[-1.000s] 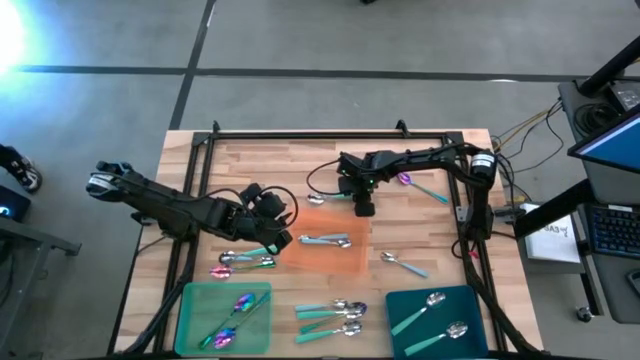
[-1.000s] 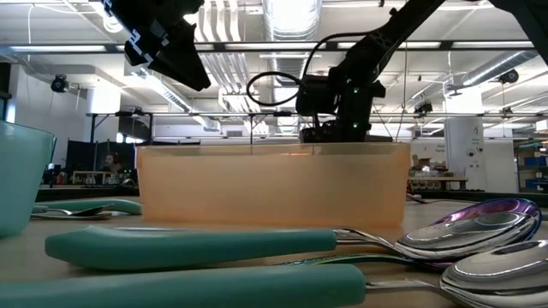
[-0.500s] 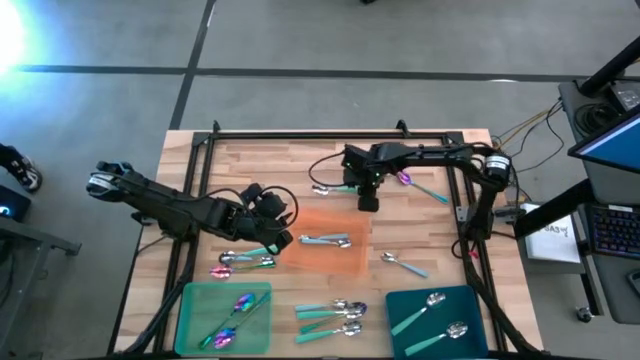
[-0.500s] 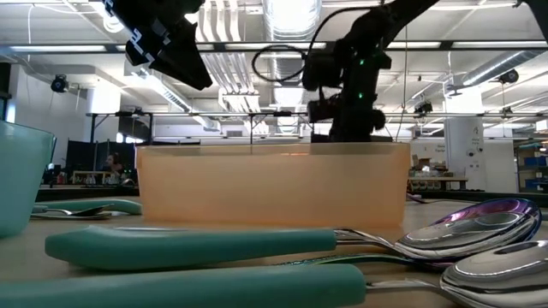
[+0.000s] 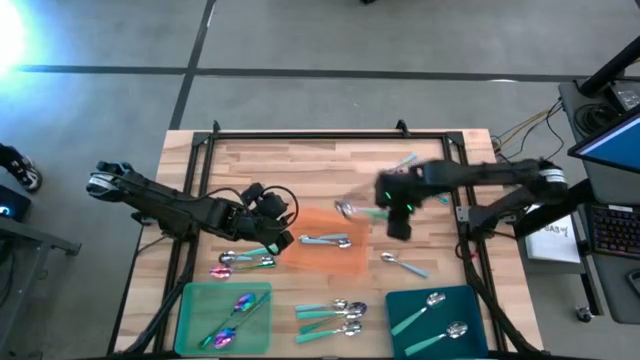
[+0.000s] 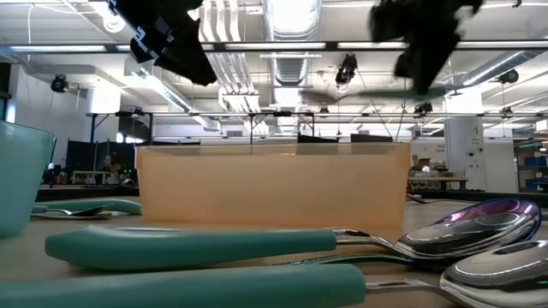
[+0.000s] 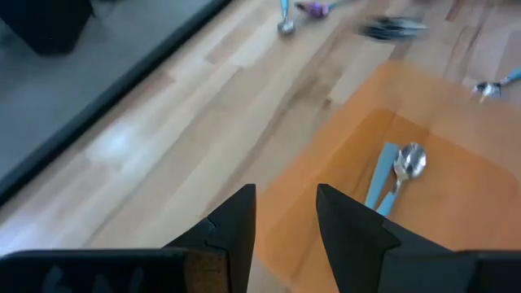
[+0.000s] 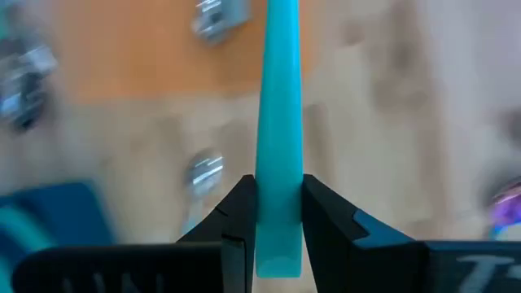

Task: Sort silverware by color (type)
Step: Put the green spoon into the blue bin

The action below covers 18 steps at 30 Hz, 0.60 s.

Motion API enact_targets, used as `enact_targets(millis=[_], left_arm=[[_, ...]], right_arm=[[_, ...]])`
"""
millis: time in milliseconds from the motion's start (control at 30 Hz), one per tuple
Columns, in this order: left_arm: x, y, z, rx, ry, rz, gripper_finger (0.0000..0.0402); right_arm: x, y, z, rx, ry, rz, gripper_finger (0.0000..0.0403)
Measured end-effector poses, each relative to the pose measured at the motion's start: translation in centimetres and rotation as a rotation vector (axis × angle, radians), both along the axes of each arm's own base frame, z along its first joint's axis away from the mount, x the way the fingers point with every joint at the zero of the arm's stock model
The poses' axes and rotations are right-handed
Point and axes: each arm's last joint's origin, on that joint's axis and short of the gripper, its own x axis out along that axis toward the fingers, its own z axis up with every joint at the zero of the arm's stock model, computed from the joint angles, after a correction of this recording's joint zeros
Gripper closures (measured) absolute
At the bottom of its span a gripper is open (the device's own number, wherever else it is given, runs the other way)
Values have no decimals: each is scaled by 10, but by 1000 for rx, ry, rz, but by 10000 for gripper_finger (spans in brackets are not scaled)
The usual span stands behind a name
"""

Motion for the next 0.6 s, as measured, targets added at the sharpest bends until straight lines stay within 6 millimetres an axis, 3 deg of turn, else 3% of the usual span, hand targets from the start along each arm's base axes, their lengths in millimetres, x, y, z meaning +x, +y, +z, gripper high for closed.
enact_targets(millis=[167,300,600], left_arm=[[5,0,6,79,-47,-5,286],[9,-1,11,97,-103,-12,286],[11,-1,12,106,-116,-22,286]], right_arm=[[-34,54,11,98,-16,-11,341],[-60,89,8,218,53,-48,341],[-99,144,-8,227,187,86,341]])
